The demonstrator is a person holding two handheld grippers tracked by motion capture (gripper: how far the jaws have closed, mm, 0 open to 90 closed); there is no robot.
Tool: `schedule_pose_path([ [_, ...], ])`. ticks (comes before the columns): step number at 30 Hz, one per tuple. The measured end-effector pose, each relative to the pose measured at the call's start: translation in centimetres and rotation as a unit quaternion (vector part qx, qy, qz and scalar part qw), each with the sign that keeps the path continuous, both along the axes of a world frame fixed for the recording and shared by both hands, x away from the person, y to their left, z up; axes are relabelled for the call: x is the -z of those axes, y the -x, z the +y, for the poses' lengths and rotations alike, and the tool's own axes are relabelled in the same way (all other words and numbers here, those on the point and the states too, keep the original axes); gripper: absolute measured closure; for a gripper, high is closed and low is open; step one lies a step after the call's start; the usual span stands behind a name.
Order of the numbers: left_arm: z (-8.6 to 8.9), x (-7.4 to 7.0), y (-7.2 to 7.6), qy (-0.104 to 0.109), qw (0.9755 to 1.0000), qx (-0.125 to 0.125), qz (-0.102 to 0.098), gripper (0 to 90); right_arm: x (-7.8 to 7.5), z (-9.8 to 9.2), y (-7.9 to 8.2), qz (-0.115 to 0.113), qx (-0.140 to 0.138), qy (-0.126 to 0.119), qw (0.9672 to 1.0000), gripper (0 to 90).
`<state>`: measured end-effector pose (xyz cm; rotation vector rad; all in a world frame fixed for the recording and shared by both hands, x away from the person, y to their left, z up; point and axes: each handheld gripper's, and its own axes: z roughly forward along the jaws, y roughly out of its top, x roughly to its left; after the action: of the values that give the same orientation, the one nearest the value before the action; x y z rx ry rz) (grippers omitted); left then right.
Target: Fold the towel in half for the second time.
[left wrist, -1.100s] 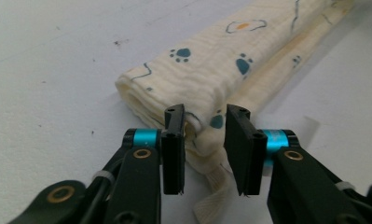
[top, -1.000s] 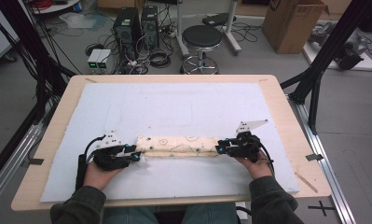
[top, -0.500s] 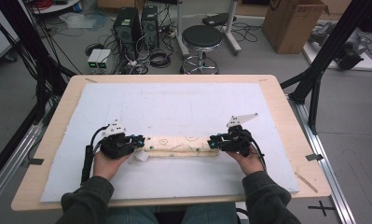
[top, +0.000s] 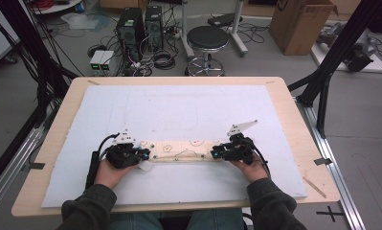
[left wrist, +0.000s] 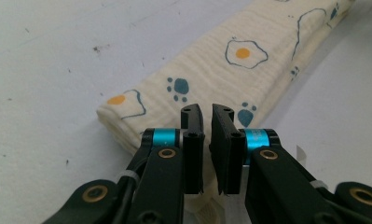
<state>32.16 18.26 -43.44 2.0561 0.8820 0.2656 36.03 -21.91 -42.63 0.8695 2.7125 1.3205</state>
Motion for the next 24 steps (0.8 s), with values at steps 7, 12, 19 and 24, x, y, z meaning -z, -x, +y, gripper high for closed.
schedule_pose_path([
  [7,0.1,0.2,0.5,-0.015,0.9998,0.012,-0.002,82.0,0.6,-0.6,0.4,0.005,0.003,0.015,0.9999,71.2],
  [12,0.2,0.3,0.8,-0.019,0.9997,0.013,-0.008,81.1,0.8,-0.9,0.7,-0.003,0.002,0.022,0.9997,71.1],
  [19,0.4,0.6,1.0,-0.025,0.9994,0.01,-0.021,81.0,1.0,-0.7,1.3,-0.026,0.003,0.04,0.9989,71.1],
  [24,0.4,0.8,1.2,-0.024,0.9992,0.008,-0.03,80.5,1.1,-0.7,1.7,-0.045,0.002,0.043,0.9981,70.7],
])
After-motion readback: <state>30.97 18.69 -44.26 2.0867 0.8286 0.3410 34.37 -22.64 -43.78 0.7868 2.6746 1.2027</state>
